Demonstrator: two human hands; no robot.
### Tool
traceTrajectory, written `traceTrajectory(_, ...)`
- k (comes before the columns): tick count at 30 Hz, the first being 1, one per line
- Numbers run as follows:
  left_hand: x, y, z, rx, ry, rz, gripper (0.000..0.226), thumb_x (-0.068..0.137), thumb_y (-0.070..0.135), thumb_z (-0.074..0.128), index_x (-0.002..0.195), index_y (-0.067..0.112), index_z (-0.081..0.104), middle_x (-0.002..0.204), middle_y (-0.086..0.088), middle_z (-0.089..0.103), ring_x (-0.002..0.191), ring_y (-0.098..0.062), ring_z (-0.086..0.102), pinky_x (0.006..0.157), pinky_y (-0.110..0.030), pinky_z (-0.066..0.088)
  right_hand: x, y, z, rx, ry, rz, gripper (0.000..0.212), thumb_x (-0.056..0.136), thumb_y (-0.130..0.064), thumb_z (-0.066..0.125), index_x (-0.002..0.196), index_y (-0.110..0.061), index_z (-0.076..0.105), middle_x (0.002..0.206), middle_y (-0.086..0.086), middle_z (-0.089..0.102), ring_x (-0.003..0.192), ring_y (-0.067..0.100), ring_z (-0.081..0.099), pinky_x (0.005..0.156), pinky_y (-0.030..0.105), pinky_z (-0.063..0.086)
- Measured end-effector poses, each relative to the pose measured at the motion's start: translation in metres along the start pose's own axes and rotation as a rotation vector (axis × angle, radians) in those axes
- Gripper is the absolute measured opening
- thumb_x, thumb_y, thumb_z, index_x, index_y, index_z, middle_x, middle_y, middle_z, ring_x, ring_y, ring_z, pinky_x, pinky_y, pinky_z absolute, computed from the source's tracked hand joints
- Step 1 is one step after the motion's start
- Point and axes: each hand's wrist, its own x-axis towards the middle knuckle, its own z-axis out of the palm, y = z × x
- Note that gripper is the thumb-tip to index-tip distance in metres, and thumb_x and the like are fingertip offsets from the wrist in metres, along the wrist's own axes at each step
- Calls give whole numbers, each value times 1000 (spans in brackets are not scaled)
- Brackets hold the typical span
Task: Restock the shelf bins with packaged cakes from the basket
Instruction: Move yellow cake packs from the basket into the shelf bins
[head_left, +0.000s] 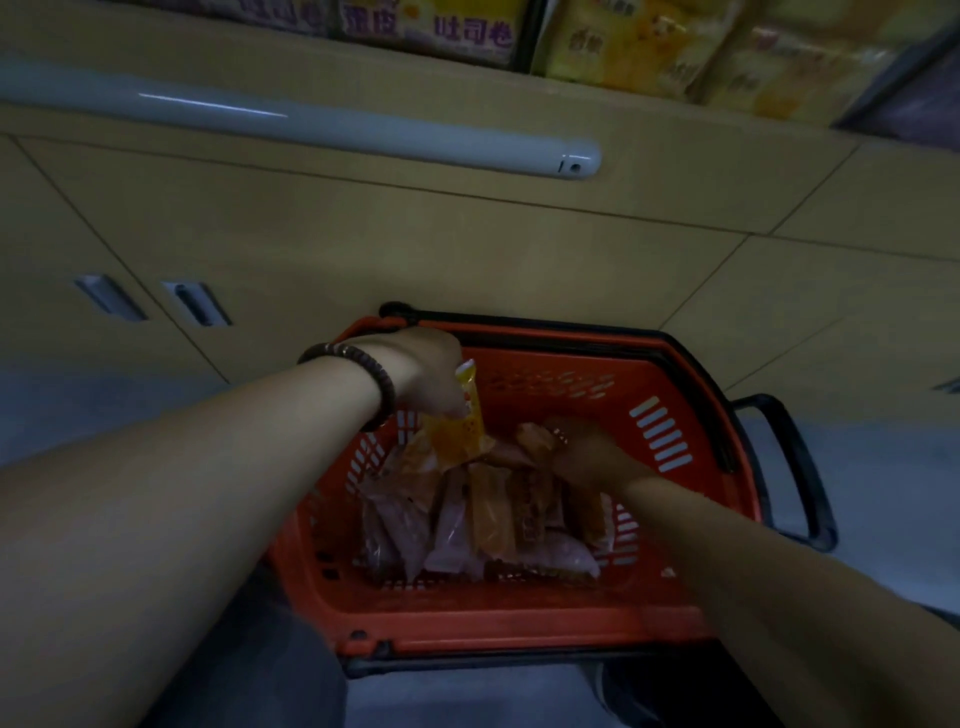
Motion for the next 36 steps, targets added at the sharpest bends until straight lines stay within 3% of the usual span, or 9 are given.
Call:
traceTrajectory(3, -3, -3, -1, 16, 24, -56, 41, 99, 46, 68, 74, 16, 56, 65, 0, 48, 53, -17, 42, 53, -31, 35, -6, -18, -30, 153, -19, -38, 37, 100, -35, 67, 135, -23, 67, 124, -4, 70, 111, 10, 64, 95, 27, 48)
traceTrajectory(5, -5, -10, -1, 8, 29, -70, 48, 97, 48, 70, 67, 17, 50, 58, 1, 41, 48, -17, 35, 52, -32, 32, -13, -27, -50, 297, -50, -46, 25, 102, -16, 63, 125, -23, 69, 108, 4, 74, 88, 10, 70, 80, 34, 56)
traceTrajectory(8, -11, -23, -1, 19, 61, -111, 48, 92, 50, 76, 68, 16, 54, 61, -1, 49, 51, -18, 46, 52, -33, 42, -33, -49, -79, 522, -47, -89, 26, 104, -6, 59, 114, -29, 67, 100, 10, 71, 74, 15, 70, 70, 41, 60)
traceTrajectory(14, -25, -28, -1, -303, 50, -83, 36, 91, 36, 83, 76, 10, 63, 71, -8, 63, 64, -23, 68, 63, -38, 64, -88, -71, -130, 802, -113, -191, 34, 105, -2, 54, 129, -21, 69, 84, -2, 72, 75, 15, 68, 74, 38, 58)
traceTrajectory(19, -45, -17, -13, -707, 59, -33, 16, 97, 18, 77, 110, 11, 72, 103, -12, 80, 83, -22, 80, 70, -34, 66, -113, -74, -145, 967, -35, -171, 23, 105, -11, 59, 126, -12, 66, 102, 16, 72, 92, 34, 71, 87, 51, 60)
traceTrajectory(24, -75, 3, -36, -911, 126, 66, 21, 100, 17, 72, 119, 10, 66, 108, -13, 80, 93, -29, 80, 82, -37, 66, -116, -92, -154, 1127, 52, -148, 19, 108, -19, 56, 123, -10, 63, 97, 13, 73, 79, 27, 74, 62, 39, 60)
traceTrajectory(29, -115, 23, -52, -768, 371, 112, 25, 96, 26, 78, 117, 15, 69, 101, -6, 82, 85, -24, 82, 78, -41, 67, -118, -95, -161, 1173, 192, -65, 43, 109, -35, 52, 144, -10, 55, 115, 11, 74, 91, 21, 74, 65, 35, 59)
traceTrajectory(33, -150, 38, -66, -693, 534, 202, 21, 94, 26, 80, 101, 8, 73, 90, -5, 82, 78, -26, 81, 75, -49, 67, -139, -100, -183, 1322, 139, -58, 44, 104, -42, 58, 121, -2, 66, 103, 17, 73, 87, 30, 73, 67, 41, 62)
traceTrajectory(36, -178, 52, -87, -680, 541, 287, 20, 94, 25, 80, 104, 9, 72, 97, -9, 81, 81, -30, 81, 75, -51, 65, -158, -104, -196, 1351, 113, -192, 33, 92, -13, 73, 119, 3, 63, 95, 16, 73, 78, 30, 75, 64, 43, 60)
